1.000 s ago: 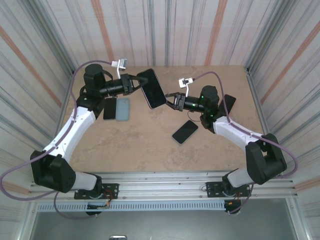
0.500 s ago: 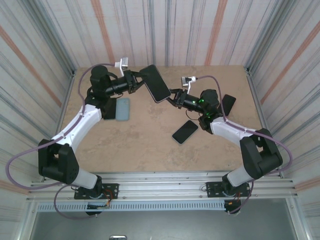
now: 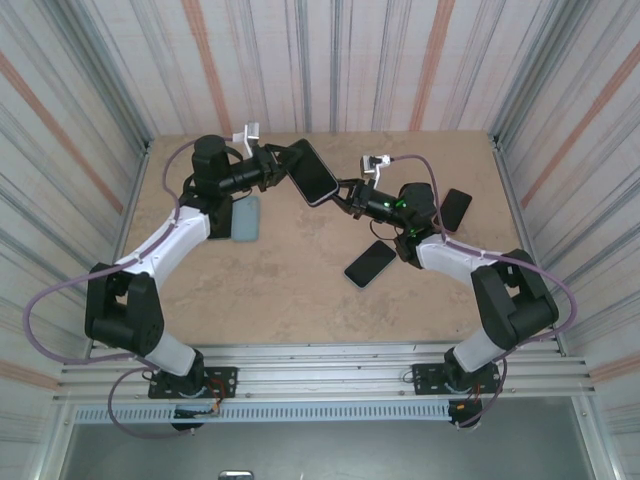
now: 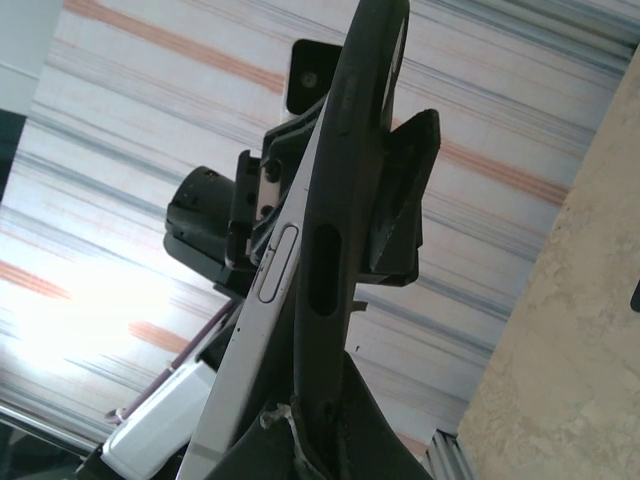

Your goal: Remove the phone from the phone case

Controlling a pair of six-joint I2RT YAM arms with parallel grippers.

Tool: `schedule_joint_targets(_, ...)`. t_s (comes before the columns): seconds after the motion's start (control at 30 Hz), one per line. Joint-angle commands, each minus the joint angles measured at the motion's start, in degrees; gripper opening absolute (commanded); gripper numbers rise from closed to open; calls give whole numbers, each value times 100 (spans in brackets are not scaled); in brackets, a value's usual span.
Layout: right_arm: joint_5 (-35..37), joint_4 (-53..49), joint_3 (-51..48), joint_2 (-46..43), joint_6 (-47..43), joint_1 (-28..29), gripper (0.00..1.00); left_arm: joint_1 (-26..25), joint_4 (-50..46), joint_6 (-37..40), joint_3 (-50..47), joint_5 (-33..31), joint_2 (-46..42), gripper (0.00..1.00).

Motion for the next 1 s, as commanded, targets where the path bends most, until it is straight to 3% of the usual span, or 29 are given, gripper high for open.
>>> schedule_joint_targets(0.0,36,501,16,32,159,-11,1,19,166,45,16,-77,21,48)
schedule_joint_targets(0.2,247,510,13,124,79,-45,0,14,-219,327,7,-359,-145,70)
schedule_joint_targets(0.37,501,529,19,133,-86,-72,0,-25,-397,360,-274,-813,-505,75)
schedule_joint_targets(0.57,1147,518,-39,101,-355,-79,0,-284,-170,37,-868,-1322,-999,76)
schedule_joint_targets(0.83,2161,-98,-16,-114,-1392,195,0,-1203,426,-995,-1722,-2648,-1742,73)
schedule_joint_targets(0.97,2685,-349,-47,-230,-1941,399,0,-1748,430,-1054,-1811,-3353,-1977,69)
